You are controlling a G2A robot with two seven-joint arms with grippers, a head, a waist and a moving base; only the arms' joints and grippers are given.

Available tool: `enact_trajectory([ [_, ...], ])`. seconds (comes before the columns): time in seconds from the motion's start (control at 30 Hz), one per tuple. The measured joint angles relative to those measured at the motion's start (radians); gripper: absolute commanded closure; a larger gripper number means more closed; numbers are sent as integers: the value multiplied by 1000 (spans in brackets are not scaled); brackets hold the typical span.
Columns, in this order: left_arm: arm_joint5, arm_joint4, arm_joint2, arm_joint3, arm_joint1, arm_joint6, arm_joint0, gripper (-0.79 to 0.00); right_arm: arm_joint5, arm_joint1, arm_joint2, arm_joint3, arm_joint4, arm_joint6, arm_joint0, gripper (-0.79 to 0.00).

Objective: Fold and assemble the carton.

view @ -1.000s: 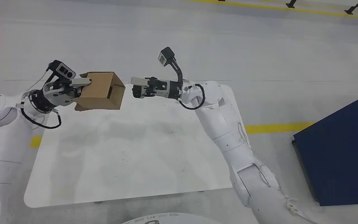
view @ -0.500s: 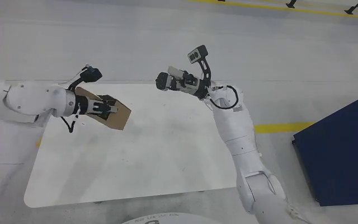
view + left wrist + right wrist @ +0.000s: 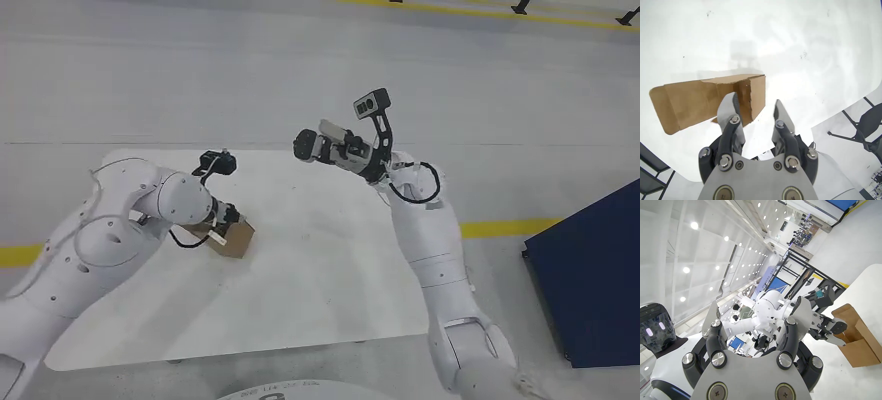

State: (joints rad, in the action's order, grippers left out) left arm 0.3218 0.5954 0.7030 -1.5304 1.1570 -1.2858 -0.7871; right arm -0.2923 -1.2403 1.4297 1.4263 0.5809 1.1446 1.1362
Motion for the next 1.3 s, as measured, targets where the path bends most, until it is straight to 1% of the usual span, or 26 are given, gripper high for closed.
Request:
enact_trajectory([
  [0.1,-8,-52,44,-9,-2,21,2,-785,3,1,-8,5,-8,-12,0,-671],
  [0.2,-39,-163,148,-57,-18,52,-27,-785,7,2,-17,14,-18,-24,2,-680],
  [0.3,-77,-274,293,-115,-46,66,-89,-785,17,3,-32,24,-38,-36,2,-686],
  [0.33,-94,-311,351,-133,-58,59,-120,-785,24,4,-39,28,-49,-43,1,-686],
  [0.4,-110,-360,435,-148,-74,45,-170,-785,39,4,-54,32,-69,-52,-3,-677],
  [0.47,-128,-415,528,-145,-90,33,-223,-785,74,4,-78,33,-104,-64,-13,-677],
  [0.5,-137,-444,566,-138,-96,32,-243,-785,100,4,-92,30,-124,-69,-20,-720],
  [0.53,-149,-486,613,-123,-102,31,-266,-785,147,4,-114,21,-158,-80,-33,-733],
  [0.57,-159,-517,645,-109,-105,31,-281,-785,190,3,-132,12,-189,-93,-45,-776],
  [0.63,-181,-581,708,-72,-112,34,-309,-785,294,0,-181,-6,-263,-138,-79,-785],
  [0.73,-204,-636,766,-19,-120,40,-334,-785,419,-10,-253,-29,-328,-193,-127,-785],
  [0.8,-208,-645,776,12,-124,37,-343,-785,453,-17,-286,-39,-330,-205,-149,-785],
  [0.9,-209,-630,751,68,-125,30,-337,-785,455,-21,-304,-48,-296,-171,-167,-785],
  [1.0,-223,-626,691,127,-116,53,-309,-785,453,-20,-303,-48,-298,-173,-167,-785],
  [1.13,-231,-600,588,213,-97,105,-248,-785,454,-20,-304,-47,-300,-175,-166,-785],
  [1.3,-245,-472,468,296,-79,178,-175,-785,521,-26,-369,-22,-396,-254,-162,-785],
])
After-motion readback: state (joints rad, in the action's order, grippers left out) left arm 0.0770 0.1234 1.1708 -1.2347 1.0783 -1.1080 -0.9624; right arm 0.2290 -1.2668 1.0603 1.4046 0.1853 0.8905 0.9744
